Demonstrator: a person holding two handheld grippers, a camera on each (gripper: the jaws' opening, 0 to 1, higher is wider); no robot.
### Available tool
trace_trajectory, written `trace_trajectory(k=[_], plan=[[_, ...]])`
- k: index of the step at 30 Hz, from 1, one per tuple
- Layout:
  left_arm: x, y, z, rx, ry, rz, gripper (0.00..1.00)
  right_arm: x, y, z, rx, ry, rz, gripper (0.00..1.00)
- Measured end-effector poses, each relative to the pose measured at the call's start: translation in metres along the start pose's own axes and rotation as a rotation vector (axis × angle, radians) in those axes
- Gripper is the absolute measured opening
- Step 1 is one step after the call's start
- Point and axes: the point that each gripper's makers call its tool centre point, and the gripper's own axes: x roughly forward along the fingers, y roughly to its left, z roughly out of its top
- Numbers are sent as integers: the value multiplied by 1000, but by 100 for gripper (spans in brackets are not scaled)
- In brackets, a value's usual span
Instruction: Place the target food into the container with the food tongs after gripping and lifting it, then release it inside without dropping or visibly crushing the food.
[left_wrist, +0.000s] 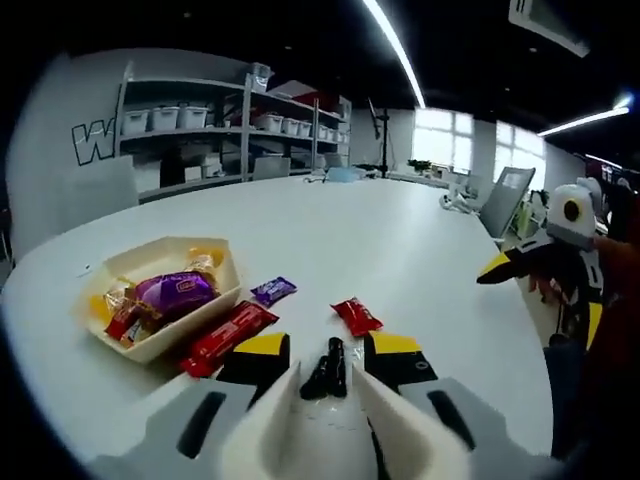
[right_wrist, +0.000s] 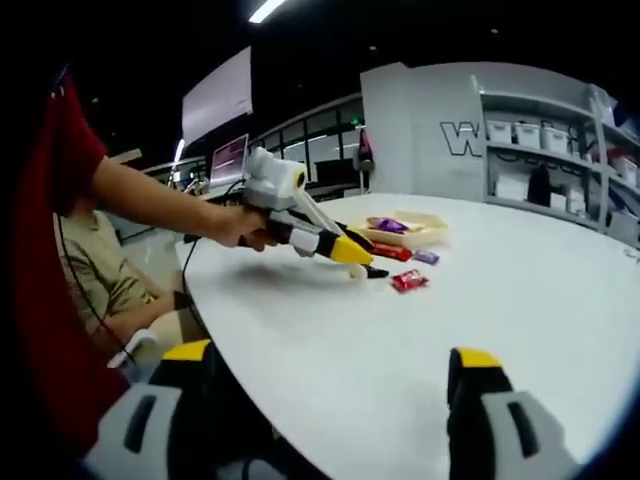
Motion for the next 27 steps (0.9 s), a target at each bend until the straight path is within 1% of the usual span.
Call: trace_trajectory(k=[2, 7, 8, 9, 10, 12, 17, 20, 21, 23, 27], plan=[[-1, 0, 0, -34, -6, 2, 24, 0, 0, -1, -1, 1, 0, 95], [-3, -3, 0, -58, -6, 3, 23, 0, 0, -3, 1, 8, 3, 95], [-4, -4, 0, -111, -3, 2, 22, 0, 0, -1, -1, 5, 4, 95], [-5, -4, 0, -134, 0, 4, 22, 0, 0, 0, -2, 2, 5, 95], [-6, -4, 1, -200, 1, 1, 22, 0, 0, 2, -3, -1, 6, 95], [-8, -3, 1, -191, -5, -1, 22, -1, 0, 4, -5, -5, 5, 95], [-16, -4, 6, -243, -20, -9, 22, -2, 0, 4, -4, -6, 1, 95], [-19, -2, 9, -237, -29, -5, 22, -2, 0, 3, -5, -4, 0, 95], [-21, 1, 13, -237, -44, 3, 22, -2, 0, 3, -7, -3, 0, 95], [-23, 2, 15, -235, -43, 2, 22, -2, 1, 4, -10, -3, 2, 95], [-29, 9, 23, -237, -61, 15, 22, -2, 1, 5, -11, -7, 2, 95]])
